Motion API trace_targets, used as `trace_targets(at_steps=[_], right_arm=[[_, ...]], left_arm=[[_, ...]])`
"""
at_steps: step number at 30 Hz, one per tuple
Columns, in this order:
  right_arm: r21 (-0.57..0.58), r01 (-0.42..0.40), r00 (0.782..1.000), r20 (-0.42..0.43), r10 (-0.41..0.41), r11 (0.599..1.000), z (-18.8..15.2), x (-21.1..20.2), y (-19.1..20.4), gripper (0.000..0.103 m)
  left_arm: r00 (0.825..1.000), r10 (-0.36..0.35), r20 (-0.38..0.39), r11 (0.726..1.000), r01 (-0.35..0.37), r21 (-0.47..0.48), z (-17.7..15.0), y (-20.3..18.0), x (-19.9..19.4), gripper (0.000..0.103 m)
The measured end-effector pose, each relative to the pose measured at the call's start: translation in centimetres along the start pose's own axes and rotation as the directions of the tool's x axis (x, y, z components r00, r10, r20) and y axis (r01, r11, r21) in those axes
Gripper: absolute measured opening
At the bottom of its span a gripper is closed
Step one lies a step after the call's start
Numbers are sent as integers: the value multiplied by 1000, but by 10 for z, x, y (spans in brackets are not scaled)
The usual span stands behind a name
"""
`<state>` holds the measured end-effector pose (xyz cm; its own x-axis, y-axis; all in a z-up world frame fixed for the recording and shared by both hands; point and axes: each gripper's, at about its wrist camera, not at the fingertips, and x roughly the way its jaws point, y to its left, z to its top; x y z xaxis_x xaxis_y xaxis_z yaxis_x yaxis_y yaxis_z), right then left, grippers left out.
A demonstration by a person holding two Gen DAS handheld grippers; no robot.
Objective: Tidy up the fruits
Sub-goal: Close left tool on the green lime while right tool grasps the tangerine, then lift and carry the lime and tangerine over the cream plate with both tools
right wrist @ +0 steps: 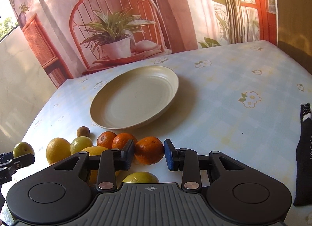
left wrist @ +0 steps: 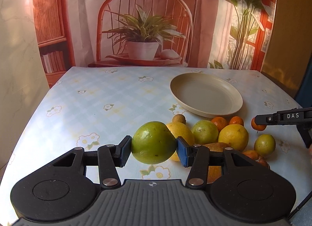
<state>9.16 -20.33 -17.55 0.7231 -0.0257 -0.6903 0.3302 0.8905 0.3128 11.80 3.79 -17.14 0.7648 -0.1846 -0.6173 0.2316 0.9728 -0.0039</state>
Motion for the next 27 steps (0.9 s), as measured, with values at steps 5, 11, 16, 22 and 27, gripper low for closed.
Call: trace_targets(at_steps=[5, 11, 16, 22, 27], right_arm=[[-33, -7, 1000, 12, 7, 999, 8, 3, -1, 30], [-28, -25, 1000, 2, 25, 999, 20, 9, -5, 30], [-61, -32, 999, 25, 34, 998, 34, 9, -4, 30], [-129, -22, 999, 45, 28, 991, 52, 18, -2, 30], [-169, -18, 999, 39, 25, 985, 70, 32, -1, 30]], left_arm=[[1000, -16, 27, 1000, 15, 17, 18, -4, 2, 52], [999, -13, 52, 999, 11, 40, 41, -6, 9, 52], [997, -12, 73, 999, 8, 52, 60, -7, 14, 52], [996, -17, 92, 996, 9, 94, 81, -14, 28, 52], [997, -46, 68, 992, 37, 124, 99, -21, 53, 52]])
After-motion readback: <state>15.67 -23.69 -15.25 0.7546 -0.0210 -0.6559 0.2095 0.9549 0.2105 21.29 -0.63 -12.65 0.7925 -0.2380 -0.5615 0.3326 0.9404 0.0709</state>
